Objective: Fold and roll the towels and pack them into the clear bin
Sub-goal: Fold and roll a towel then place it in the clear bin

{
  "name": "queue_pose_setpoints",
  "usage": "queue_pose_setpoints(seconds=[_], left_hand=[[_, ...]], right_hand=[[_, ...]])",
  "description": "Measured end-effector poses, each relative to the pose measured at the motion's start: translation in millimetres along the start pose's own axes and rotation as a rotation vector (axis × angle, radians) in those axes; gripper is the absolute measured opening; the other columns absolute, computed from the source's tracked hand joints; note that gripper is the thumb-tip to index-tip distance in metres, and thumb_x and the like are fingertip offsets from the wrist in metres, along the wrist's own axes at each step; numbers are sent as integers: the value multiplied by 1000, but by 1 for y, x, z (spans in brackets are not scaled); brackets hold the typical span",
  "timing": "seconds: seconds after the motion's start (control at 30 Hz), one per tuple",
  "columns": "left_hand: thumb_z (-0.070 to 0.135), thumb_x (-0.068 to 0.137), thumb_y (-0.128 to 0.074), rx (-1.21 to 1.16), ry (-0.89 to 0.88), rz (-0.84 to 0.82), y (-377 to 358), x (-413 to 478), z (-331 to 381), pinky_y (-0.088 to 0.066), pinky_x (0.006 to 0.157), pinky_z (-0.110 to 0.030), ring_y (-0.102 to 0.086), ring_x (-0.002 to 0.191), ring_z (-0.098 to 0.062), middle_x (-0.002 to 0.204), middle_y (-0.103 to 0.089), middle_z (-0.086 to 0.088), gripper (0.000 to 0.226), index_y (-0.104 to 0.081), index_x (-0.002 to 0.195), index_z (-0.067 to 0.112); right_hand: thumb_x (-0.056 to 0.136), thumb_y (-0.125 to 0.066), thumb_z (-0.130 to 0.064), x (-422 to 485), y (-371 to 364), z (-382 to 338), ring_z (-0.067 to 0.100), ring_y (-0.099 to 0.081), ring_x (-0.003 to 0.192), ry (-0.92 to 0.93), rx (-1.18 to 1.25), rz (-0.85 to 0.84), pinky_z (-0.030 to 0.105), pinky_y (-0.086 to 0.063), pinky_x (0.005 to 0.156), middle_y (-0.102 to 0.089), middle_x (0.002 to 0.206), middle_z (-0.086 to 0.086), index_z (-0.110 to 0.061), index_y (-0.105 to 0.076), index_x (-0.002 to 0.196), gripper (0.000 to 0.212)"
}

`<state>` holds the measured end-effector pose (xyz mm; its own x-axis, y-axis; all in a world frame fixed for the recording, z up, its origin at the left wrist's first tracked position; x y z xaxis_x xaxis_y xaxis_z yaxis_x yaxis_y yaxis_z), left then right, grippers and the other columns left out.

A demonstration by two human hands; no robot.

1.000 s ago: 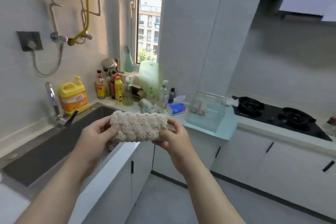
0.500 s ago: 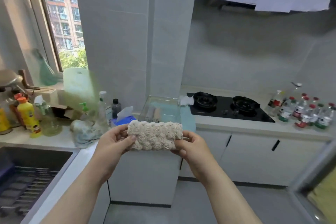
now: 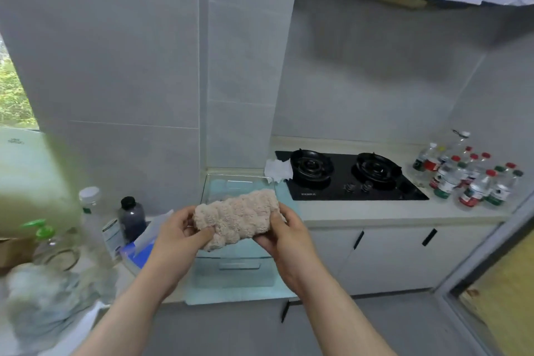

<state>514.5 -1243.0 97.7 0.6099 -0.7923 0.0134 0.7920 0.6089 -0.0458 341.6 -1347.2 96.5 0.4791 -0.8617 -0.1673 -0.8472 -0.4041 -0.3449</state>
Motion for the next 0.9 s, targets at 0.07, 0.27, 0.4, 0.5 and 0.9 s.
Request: queue_pose_setpoints(seconds=[0.07,0.27,0.4,0.5,0.9], left_hand=[[-7,85,-63,9,13,-6,-5,29,-11,-53,76,-22,-69,95,-14,102,-71,2,34,-62,101,23],[-6,82,-66,141,11,52,-17,114,-42,-53,69,-22,-68,84,-15,93,-71,-2,27,-60,96,17],[0,71,-78,357,14,-24,-52,153,-73,-49,57,-22,-60,63,-5,76,-66,-1,36,-54,84,24],[13,74,-77,625,-45,-208,-70,178,-94,-48,74,-23,-60,82,0,86,-65,16,32,-59,87,37],[33,92,-49,1096,-161,-262,-26,225,-143,-30,109,-33,-33,135,-21,145,-38,-2,48,-43,137,18]], right_hand=[[103,-43,-16,28,-1,5,20,-71,100,-52,100,6,30,-57,86,-75,103,10,-4,-65,108,26],[96,-50,1,129,2,39,28,-66,108,-177,275,28,40,-47,101,-72,110,14,1,-62,115,23],[98,-48,-7,201,10,60,30,-68,97,-243,341,107,48,-54,85,-72,107,13,-15,-58,123,28],[95,-51,-6,248,34,75,28,-68,79,-273,257,274,36,-60,65,-70,100,13,-12,-55,122,28],[86,-41,3,350,90,189,27,-61,95,-410,-565,399,34,-52,86,-63,97,9,-8,-61,97,26]])
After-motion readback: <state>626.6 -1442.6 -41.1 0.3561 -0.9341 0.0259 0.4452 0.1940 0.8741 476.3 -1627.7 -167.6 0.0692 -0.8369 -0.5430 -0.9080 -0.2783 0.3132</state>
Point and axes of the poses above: each hand's wrist, its own x-axis towards the middle knuckle, its own y-axis out of the back of the hand, z = x × y, the point moved 10 cm from there along x, towards the middle knuckle
